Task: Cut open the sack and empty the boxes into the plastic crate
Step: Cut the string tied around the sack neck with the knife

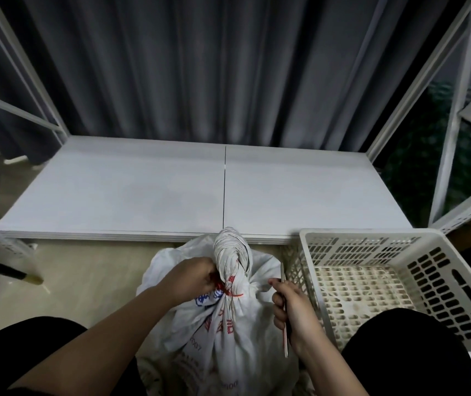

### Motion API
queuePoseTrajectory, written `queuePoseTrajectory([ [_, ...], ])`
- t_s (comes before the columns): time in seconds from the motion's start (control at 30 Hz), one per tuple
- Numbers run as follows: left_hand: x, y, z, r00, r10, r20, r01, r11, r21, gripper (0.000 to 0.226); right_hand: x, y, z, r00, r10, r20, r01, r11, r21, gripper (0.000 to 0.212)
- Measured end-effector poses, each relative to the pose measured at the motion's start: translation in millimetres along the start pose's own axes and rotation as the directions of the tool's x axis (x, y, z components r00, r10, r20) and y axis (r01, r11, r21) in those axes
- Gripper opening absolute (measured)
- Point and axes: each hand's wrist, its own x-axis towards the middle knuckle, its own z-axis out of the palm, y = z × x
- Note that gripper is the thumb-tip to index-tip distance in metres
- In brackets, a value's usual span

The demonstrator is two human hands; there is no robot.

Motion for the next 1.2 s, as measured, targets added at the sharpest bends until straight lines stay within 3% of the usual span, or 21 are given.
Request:
queuePoseTrajectory([
  [0.07,0,-4,-5,0.977,0.206,-0.051,-0.186,0.946,0.266,0.016,1,0,0,1.0,0.002,-0.006,-0.002,1.0,-0.007,0.009],
  [0.13,0,-5,-11,0.937,0.348,-0.018,-0.297,0.825,0.481,0.012,2,-1,0,1.0,0.005,-0.01,-0.005,1.0,-0.008,0.011],
  [0.23,1,3,-20,0.891,0.455,0.013,-0.379,0.725,0.576,0.007,2,0,-1,1.0,0.007,-0.014,-0.007,1.0,-0.005,0.014],
  [0.3,2,7,-23,0.89,0.454,0.033,-0.393,0.73,0.56,0.014,2,0,-1,1.0,0.004,-0.018,-0.004,1.0,-0.012,0.013],
  [0.37,2,6,-22,0.911,0.412,0.009,-0.36,0.784,0.505,0.004,2,0,-2,1.0,-0.002,-0.021,0.002,1.0,-0.02,0.01],
  [0.47,-4,9,-14,0.932,0.362,-0.032,-0.318,0.856,0.408,0.028,1,-1,-2,0.999,-0.009,-0.033,0.008,1.0,-0.018,0.008],
  [0.6,-4,12,-10,0.936,0.352,0.008,-0.31,0.814,0.491,0.038,1,0,-5,0.998,-0.011,-0.057,0.013,1.0,0.022,0.008],
  [0.7,-3,8,-14,0.934,0.357,0.016,-0.333,0.854,0.399,0.034,2,0,-8,0.998,-0.005,-0.062,0.007,1.0,0.029,0.009],
  [0.83,-6,16,-20,0.973,0.208,0.102,-0.229,0.927,0.296,0.055,3,1,-10,0.998,-0.004,-0.065,0.006,1.0,0.024,0.01],
  [0.93,-3,20,-20,0.944,0.255,0.209,-0.324,0.839,0.437,0.045,3,1,-11,0.998,-0.005,-0.062,0.006,1.0,0.019,0.01],
  [1.03,2,16,-23,0.923,0.315,0.223,-0.384,0.697,0.605,0.04,3,1,-12,0.998,-0.026,-0.055,0.026,1.0,0.002,0.01],
  [1.2,4,27,-38,0.89,0.383,0.248,-0.43,0.525,0.734,0.027,-1,-2,-10,0.996,-0.089,-0.023,0.086,0.989,-0.117,0.01],
])
